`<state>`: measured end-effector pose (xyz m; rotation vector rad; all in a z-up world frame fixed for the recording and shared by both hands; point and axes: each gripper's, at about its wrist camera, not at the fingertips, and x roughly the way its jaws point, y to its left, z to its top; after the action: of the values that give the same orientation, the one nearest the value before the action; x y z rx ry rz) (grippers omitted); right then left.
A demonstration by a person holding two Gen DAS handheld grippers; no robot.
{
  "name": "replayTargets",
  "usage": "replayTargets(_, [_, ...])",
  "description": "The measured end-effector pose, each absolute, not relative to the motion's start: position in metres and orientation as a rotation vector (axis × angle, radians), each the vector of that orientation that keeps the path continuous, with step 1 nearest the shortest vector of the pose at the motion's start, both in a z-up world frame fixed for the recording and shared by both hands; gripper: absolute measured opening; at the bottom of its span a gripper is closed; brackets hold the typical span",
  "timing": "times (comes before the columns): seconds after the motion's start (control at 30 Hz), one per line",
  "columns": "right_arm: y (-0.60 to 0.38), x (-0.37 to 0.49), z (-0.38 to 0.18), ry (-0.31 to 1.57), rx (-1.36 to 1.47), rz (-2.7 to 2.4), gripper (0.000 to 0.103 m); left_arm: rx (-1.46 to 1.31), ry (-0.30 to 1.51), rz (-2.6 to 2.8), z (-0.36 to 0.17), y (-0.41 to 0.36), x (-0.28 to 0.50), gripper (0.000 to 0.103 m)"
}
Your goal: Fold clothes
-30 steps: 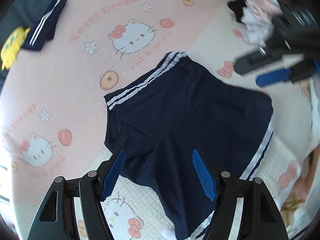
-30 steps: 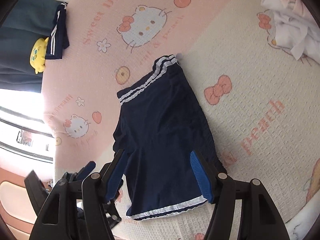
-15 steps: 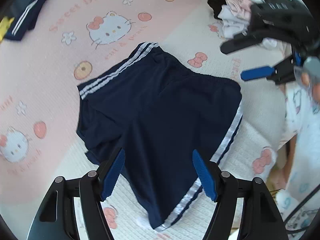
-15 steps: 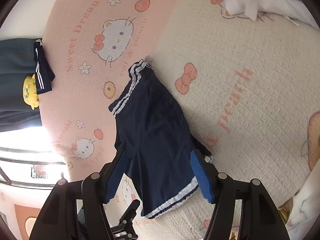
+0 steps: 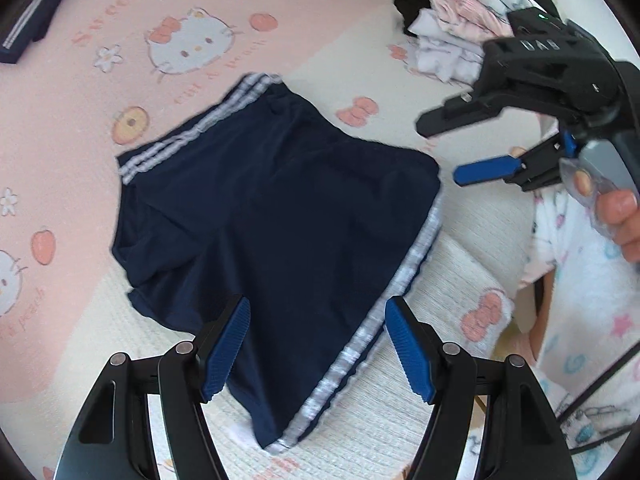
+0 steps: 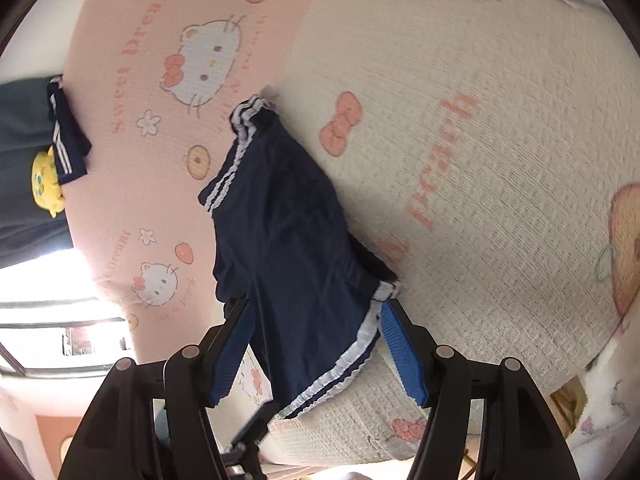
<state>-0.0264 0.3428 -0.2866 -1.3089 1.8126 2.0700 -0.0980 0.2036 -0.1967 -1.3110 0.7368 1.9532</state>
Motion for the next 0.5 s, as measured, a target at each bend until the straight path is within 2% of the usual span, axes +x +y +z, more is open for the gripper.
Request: replayTargets(0.5, [0.322, -0.046, -0.320, 1.812, -1.511, 1.946, 0.065, -1.311, 1.020, 1.897, -0.237, 0.179, -0.066, 0.068])
